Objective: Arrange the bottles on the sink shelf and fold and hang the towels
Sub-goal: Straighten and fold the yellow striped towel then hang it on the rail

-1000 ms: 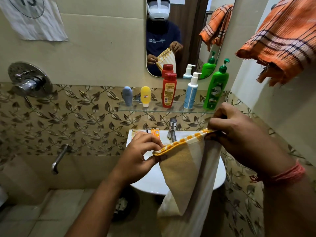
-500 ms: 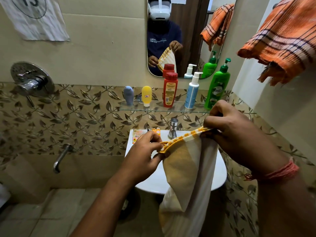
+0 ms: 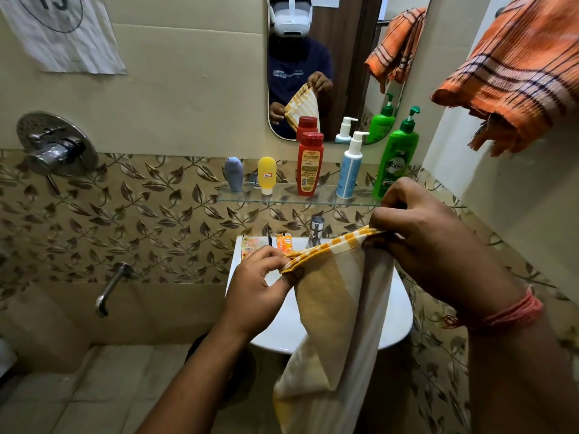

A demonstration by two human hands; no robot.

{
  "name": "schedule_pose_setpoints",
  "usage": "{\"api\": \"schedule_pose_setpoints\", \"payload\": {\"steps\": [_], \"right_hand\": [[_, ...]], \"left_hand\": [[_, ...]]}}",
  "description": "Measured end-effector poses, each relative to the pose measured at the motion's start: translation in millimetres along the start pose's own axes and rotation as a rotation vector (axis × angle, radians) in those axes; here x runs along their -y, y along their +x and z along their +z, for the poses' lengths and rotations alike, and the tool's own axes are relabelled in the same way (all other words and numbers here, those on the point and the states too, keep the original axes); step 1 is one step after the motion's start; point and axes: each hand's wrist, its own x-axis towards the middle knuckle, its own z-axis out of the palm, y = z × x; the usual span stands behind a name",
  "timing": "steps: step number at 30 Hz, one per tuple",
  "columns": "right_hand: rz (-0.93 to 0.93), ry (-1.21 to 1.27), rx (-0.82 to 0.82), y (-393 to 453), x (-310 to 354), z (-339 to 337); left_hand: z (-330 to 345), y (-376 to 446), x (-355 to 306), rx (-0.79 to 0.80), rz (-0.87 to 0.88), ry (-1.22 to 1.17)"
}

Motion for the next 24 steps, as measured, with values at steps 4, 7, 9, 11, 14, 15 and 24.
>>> {"api": "schedule_pose_setpoints", "payload": {"steps": [4, 7, 9, 11, 14, 15, 24], "right_hand": [[-0.022, 0.013, -0.021, 1.8, 3.8, -0.4], [-0.047, 0.015, -0.039, 3.4, 8.6, -3.0], [-0.054, 0.012, -0.039, 3.6, 8.9, -3.9], [-0.048, 0.017, -0.030, 3.2, 5.8, -5.2], [-0.023, 0.003, -0.025, 0.2, -1.6, -6.3], [-0.013, -0.001, -0.023, -1.7, -4.7, -5.8], [0.036, 0.070, 0.109, -11.4, -18.0, -10.1]], "left_hand": [[-2.2, 5.5, 7.9, 0.181, -0.134, -0.224], [-1.5, 5.3, 8.1, 0.261, -0.221, -0.508], [0.1, 5.5, 7.5, 0.252, -0.206, -0.593], [0.8, 6.6, 7.5, 0.207, -0.176, -0.649], [-4.8, 9.7, 6.2, 0.126, -0.122, -0.600], [-8.6, 11.3, 4.5, 0.106, -0.096, -0.567], [-40.2, 36.0, -23.9, 0.107, 0.012, -0.475]]}}
